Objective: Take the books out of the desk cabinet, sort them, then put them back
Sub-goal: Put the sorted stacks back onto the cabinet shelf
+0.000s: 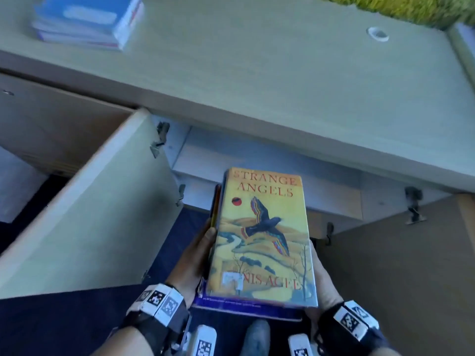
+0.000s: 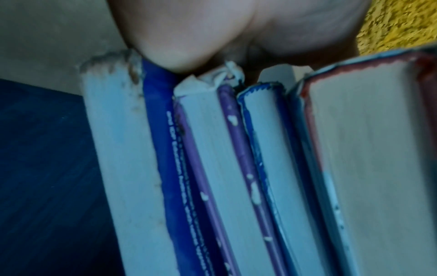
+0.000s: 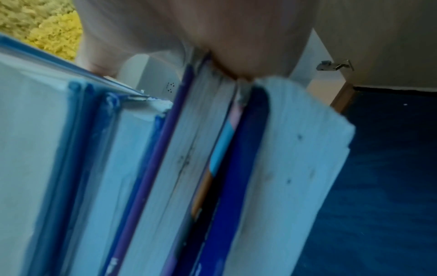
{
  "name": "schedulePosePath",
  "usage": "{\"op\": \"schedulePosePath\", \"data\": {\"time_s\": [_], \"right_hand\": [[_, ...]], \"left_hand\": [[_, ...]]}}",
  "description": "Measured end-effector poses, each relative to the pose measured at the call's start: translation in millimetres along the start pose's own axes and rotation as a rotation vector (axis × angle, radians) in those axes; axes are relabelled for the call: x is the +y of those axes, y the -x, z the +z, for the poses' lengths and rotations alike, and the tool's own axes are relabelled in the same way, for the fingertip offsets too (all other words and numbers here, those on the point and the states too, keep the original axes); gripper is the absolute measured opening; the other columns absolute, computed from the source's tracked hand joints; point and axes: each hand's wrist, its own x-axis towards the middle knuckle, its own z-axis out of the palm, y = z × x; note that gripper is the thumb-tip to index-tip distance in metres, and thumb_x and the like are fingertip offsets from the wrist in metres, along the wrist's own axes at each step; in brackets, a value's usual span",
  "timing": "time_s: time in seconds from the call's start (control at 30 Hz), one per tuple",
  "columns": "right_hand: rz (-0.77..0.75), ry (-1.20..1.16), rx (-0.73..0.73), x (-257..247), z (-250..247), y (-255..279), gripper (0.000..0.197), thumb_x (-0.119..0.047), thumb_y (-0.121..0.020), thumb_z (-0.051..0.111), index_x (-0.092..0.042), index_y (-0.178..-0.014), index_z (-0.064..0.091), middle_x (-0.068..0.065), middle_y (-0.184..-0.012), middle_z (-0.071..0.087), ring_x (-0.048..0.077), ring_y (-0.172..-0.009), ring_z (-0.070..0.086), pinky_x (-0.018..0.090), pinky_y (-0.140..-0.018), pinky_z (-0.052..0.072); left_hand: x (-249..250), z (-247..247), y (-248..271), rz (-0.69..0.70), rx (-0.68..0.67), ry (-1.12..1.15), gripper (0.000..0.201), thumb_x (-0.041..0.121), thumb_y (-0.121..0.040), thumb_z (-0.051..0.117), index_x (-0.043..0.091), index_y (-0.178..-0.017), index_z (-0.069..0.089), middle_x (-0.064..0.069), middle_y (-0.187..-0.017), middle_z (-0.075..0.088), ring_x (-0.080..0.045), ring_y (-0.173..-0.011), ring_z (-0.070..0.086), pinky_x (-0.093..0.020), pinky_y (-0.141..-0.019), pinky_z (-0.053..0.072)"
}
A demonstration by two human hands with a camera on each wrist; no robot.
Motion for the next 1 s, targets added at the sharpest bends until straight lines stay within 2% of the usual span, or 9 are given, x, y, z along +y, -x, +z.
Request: {"op": "schedulePosePath", "data": {"time_s": [0.03,0.07,0.2,0.33,0.47,0.63,0.83,0.9,1.0], "right_hand": [[-0.034,-0.012,-0.037,-102.2,-73.2,-3.0,0.095,-0.068,-0.077,0.076,-0.017,-0.150,0.044,0.027,-0.145,0.054,0.047,-0.131,0.055,0.066,-0.104,0.047],[-0.093,-0.081,0.072,-124.9,-117.1,-8.6,0.095,-0.069,-0.075,0.076,-0.016,-0.148,0.046,0.026,-0.143,0.056,0.045,-0.128,0.058,0.064,-0.102,0.050],[-0.096,0.125,0.160,-142.9,-162.3,-58.2,0.067,-0.066,-0.088,0.059,-0.016,-0.134,0.063,0.018,-0.122,0.073,0.036,-0.106,0.073,0.046,-0.078,0.064],[-0.196,0.095,0.256,-163.2,-210.8,-98.8,0.046,-0.057,-0.088,0.052,-0.023,-0.087,0.084,0.011,-0.096,0.080,0.026,-0.079,0.078,0.040,-0.063,0.065],[-0.280,0.092,0.315,-182.3,-247.3,-134.6,0.067,-0.034,-0.108,0.032,-0.027,-0.066,0.083,0.002,-0.078,0.080,0.018,-0.064,0.077,0.032,-0.051,0.062],[-0.401,0.085,0.418,-198.1,-300.1,-168.1,0.037,-0.024,-0.108,0.036,-0.020,-0.110,0.073,0.005,-0.088,0.081,0.023,-0.071,0.078,0.039,-0.052,0.062],[-0.471,0.153,0.575,-211.4,-334.1,-197.3,0.030,-0.015,-0.107,0.036,-0.018,-0.098,0.065,-0.003,-0.057,0.071,0.013,-0.047,0.069,0.019,-0.035,0.050],[-0.488,0.134,0.637,-206.2,-346.8,-208.6,0.031,-0.012,-0.107,0.034,-0.014,-0.114,0.065,0.001,-0.056,0.068,0.019,-0.048,0.066,0.019,-0.032,0.048],[-0.538,0.113,0.630,-205.7,-357.6,-219.7,0.032,-0.014,-0.108,0.037,-0.010,-0.131,0.059,-0.008,-0.051,0.069,0.008,-0.043,0.067,0.022,-0.036,0.052]], "left_hand": [[-11.7,-2.2,-25.2,-0.019,0.007,-0.033,0.056,0.053,-0.099,0.054,0.026,-0.148,0.050,-0.015,-0.142,0.061,-0.037,-0.131,0.059,-0.061,-0.111,0.042],[-24.1,-8.6,-53.2,-0.024,-0.032,-0.041,0.061,0.057,-0.097,0.056,0.024,-0.149,0.050,-0.016,-0.145,0.059,-0.037,-0.133,0.057,-0.062,-0.114,0.039],[-73.1,-2.7,-159.9,-0.012,-0.084,-0.089,0.064,0.062,-0.098,0.052,0.024,-0.150,0.047,-0.015,-0.147,0.056,-0.036,-0.136,0.054,-0.060,-0.116,0.036],[-85.2,34.0,-246.9,0.056,-0.145,-0.296,0.077,0.076,-0.087,0.054,0.025,-0.144,0.055,-0.006,-0.140,0.064,-0.027,-0.131,0.060,-0.051,-0.115,0.041],[-91.0,67.0,-324.9,0.054,-0.160,-0.520,0.079,0.086,-0.082,0.049,0.033,-0.140,0.059,0.003,-0.133,0.067,-0.023,-0.126,0.061,-0.044,-0.114,0.041],[-119.5,84.9,-383.5,0.084,-0.256,-0.660,0.085,0.101,-0.070,0.032,0.050,-0.132,0.059,-0.003,-0.141,0.064,-0.030,-0.131,0.058,-0.051,-0.116,0.038],[-134.4,110.7,-435.2,0.180,-0.335,-0.702,0.094,0.104,-0.062,0.037,0.051,-0.137,0.055,-0.004,-0.136,0.067,-0.030,-0.126,0.063,-0.051,-0.114,0.040],[-132.5,119.6,-443.2,0.272,-0.344,-0.735,0.097,0.104,-0.063,0.036,0.048,-0.141,0.050,-0.002,-0.137,0.066,-0.024,-0.126,0.063,-0.047,-0.115,0.041],[-129.3,131.0,-455.3,0.350,-0.347,-0.755,0.102,0.104,-0.065,0.031,0.045,-0.146,0.046,-0.001,-0.144,0.061,-0.021,-0.130,0.058,-0.043,-0.117,0.038]]}}
